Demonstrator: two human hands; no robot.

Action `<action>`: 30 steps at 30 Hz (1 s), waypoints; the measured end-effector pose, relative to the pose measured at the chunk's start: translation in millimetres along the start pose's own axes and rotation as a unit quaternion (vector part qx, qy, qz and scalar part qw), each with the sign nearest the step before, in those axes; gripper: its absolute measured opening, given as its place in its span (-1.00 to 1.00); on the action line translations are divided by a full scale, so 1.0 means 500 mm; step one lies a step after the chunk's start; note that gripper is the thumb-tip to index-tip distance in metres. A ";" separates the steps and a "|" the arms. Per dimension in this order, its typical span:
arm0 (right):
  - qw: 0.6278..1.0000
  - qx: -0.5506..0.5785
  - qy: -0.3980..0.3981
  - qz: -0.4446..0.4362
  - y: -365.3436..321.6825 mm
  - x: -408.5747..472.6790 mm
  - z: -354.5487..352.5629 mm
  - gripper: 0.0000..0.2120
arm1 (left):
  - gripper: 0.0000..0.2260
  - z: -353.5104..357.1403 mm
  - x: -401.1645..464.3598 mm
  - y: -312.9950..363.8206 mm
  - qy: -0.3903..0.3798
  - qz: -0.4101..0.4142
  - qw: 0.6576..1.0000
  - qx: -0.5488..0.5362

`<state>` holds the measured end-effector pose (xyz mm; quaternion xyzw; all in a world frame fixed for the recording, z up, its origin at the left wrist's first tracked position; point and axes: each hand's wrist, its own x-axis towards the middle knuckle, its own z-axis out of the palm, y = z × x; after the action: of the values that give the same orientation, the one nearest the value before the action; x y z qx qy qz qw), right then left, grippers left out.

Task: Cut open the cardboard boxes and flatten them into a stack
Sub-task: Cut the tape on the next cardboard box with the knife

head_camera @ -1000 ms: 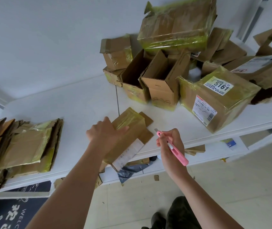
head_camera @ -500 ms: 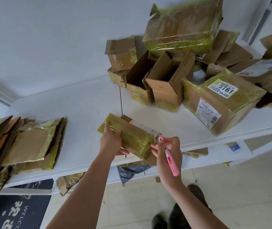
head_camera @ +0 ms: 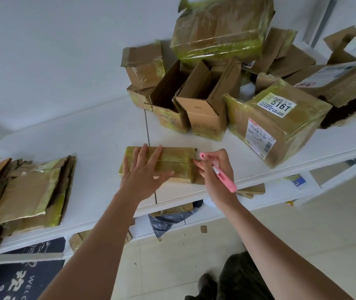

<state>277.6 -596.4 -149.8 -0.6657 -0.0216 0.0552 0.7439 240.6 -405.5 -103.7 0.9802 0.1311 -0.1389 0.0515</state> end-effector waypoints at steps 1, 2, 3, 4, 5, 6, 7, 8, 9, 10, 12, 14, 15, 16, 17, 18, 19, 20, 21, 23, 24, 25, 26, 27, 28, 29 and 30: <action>1.000 -0.007 -0.002 0.001 -0.001 0.001 -0.003 -0.88 | -0.12 -0.008 0.003 0.005 -0.011 0.001 1.000 0.014; 1.000 -0.015 -0.002 0.001 -0.002 0.003 -0.006 -0.87 | -0.09 -0.014 0.003 0.011 -0.016 0.002 1.000 0.026; 1.000 -0.022 -0.003 0.001 -0.004 0.005 -0.008 -0.86 | -0.07 -0.017 0.002 0.015 -0.015 0.001 1.000 0.024; 1.000 -0.028 -0.006 0.000 -0.004 0.008 -0.011 -0.85 | -0.07 -0.019 -0.003 0.019 -0.012 -0.004 1.000 0.007; 0.999 -0.032 -0.010 -0.003 -0.004 0.012 -0.013 -0.84 | -0.09 -0.018 -0.008 0.024 -0.009 -0.014 1.000 -0.022; 0.999 -0.038 -0.013 -0.008 -0.004 0.015 -0.014 -0.84 | -0.11 -0.015 -0.012 0.028 -0.005 -0.028 0.998 -0.057; 0.999 -0.045 -0.018 -0.013 -0.003 0.019 -0.014 -0.84 | -0.13 -0.012 -0.015 0.030 -0.001 -0.038 0.996 -0.086; 0.998 -0.049 -0.024 -0.017 -0.001 0.021 -0.014 -0.86 | -0.15 -0.010 -0.015 0.032 0.003 -0.044 0.994 -0.099; 0.998 -0.050 -0.030 -0.020 0.000 0.023 -0.014 -0.87 | -0.17 -0.010 -0.014 0.034 0.005 -0.044 0.994 -0.103; 0.998 -0.051 -0.034 -0.025 0.000 0.024 -0.013 -0.88 | -0.17 -0.011 -0.012 0.034 0.006 -0.042 0.994 -0.106; 0.997 -0.062 -0.038 -0.039 -0.002 0.024 -0.012 -0.88 | -0.17 -0.013 -0.008 0.031 0.005 -0.038 0.993 -0.113; 0.995 -0.079 -0.042 -0.053 -0.003 0.025 -0.011 -0.89 | -0.17 -0.013 -0.007 0.026 -0.001 -0.032 0.994 -0.106; 0.994 -0.084 -0.046 -0.056 -0.003 0.026 -0.010 -0.89 | -0.18 -0.014 -0.007 0.024 -0.004 -0.027 0.995 -0.095; 0.993 -0.089 -0.051 -0.058 -0.003 0.027 -0.009 -0.89 | -0.18 -0.015 -0.008 0.023 -0.007 -0.022 0.996 -0.085; 0.992 -0.093 -0.053 -0.061 -0.003 0.027 -0.008 -0.89 | -0.18 -0.018 -0.008 0.022 -0.009 -0.019 0.997 -0.080; 0.992 -0.098 -0.052 -0.065 -0.003 0.029 -0.009 -0.88 | -0.19 -0.020 -0.007 0.022 -0.010 -0.018 0.997 -0.080; 0.991 -0.103 -0.050 -0.071 -0.003 0.030 -0.009 -0.88 | -0.19 -0.022 -0.006 0.023 -0.010 -0.018 0.996 -0.083; 0.990 -0.108 -0.047 -0.078 -0.004 0.031 -0.009 -0.88 | -0.19 -0.022 -0.006 0.023 -0.009 -0.018 0.996 -0.086; 0.989 -0.115 -0.046 -0.084 -0.004 0.032 -0.008 -0.88 | -0.19 -0.022 -0.006 0.024 -0.009 -0.019 0.996 -0.086; 0.985 -0.135 -0.049 -0.097 -0.003 0.035 -0.007 -0.89 | -0.19 -0.020 -0.007 0.024 -0.008 -0.023 0.996 -0.087; 0.982 -0.147 -0.052 -0.106 -0.004 0.036 -0.007 -0.89 | -0.19 -0.020 -0.007 0.023 -0.008 -0.025 0.996 -0.087; 0.980 -0.155 -0.057 -0.112 -0.005 0.038 -0.007 -0.88 | -0.19 -0.020 -0.007 0.024 -0.007 -0.024 0.996 -0.084; 0.979 -0.158 -0.063 -0.114 -0.007 0.041 -0.007 -0.87 | -0.19 -0.021 -0.007 0.024 -0.006 -0.023 0.996 -0.082; 0.979 -0.157 -0.070 -0.114 -0.009 0.043 -0.009 -0.87 | -0.19 -0.021 -0.008 0.025 -0.005 -0.022 0.996 -0.082; 0.978 -0.157 -0.077 -0.116 -0.012 0.044 -0.010 -0.87 | -0.19 -0.020 -0.008 0.026 -0.004 -0.022 0.996 -0.082; 0.976 -0.159 -0.082 -0.120 -0.013 0.043 -0.012 -0.86 | -0.19 -0.019 -0.008 0.026 -0.004 -0.022 0.996 -0.082; 0.975 -0.163 -0.088 -0.124 -0.014 0.039 -0.014 -0.85 | -0.19 -0.019 -0.009 0.026 -0.004 -0.023 0.996 -0.081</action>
<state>298.0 -601.9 -144.5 -0.7626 -0.1780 0.0165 0.6217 242.6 -417.8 -92.3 0.9689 0.1645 -0.1330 0.1282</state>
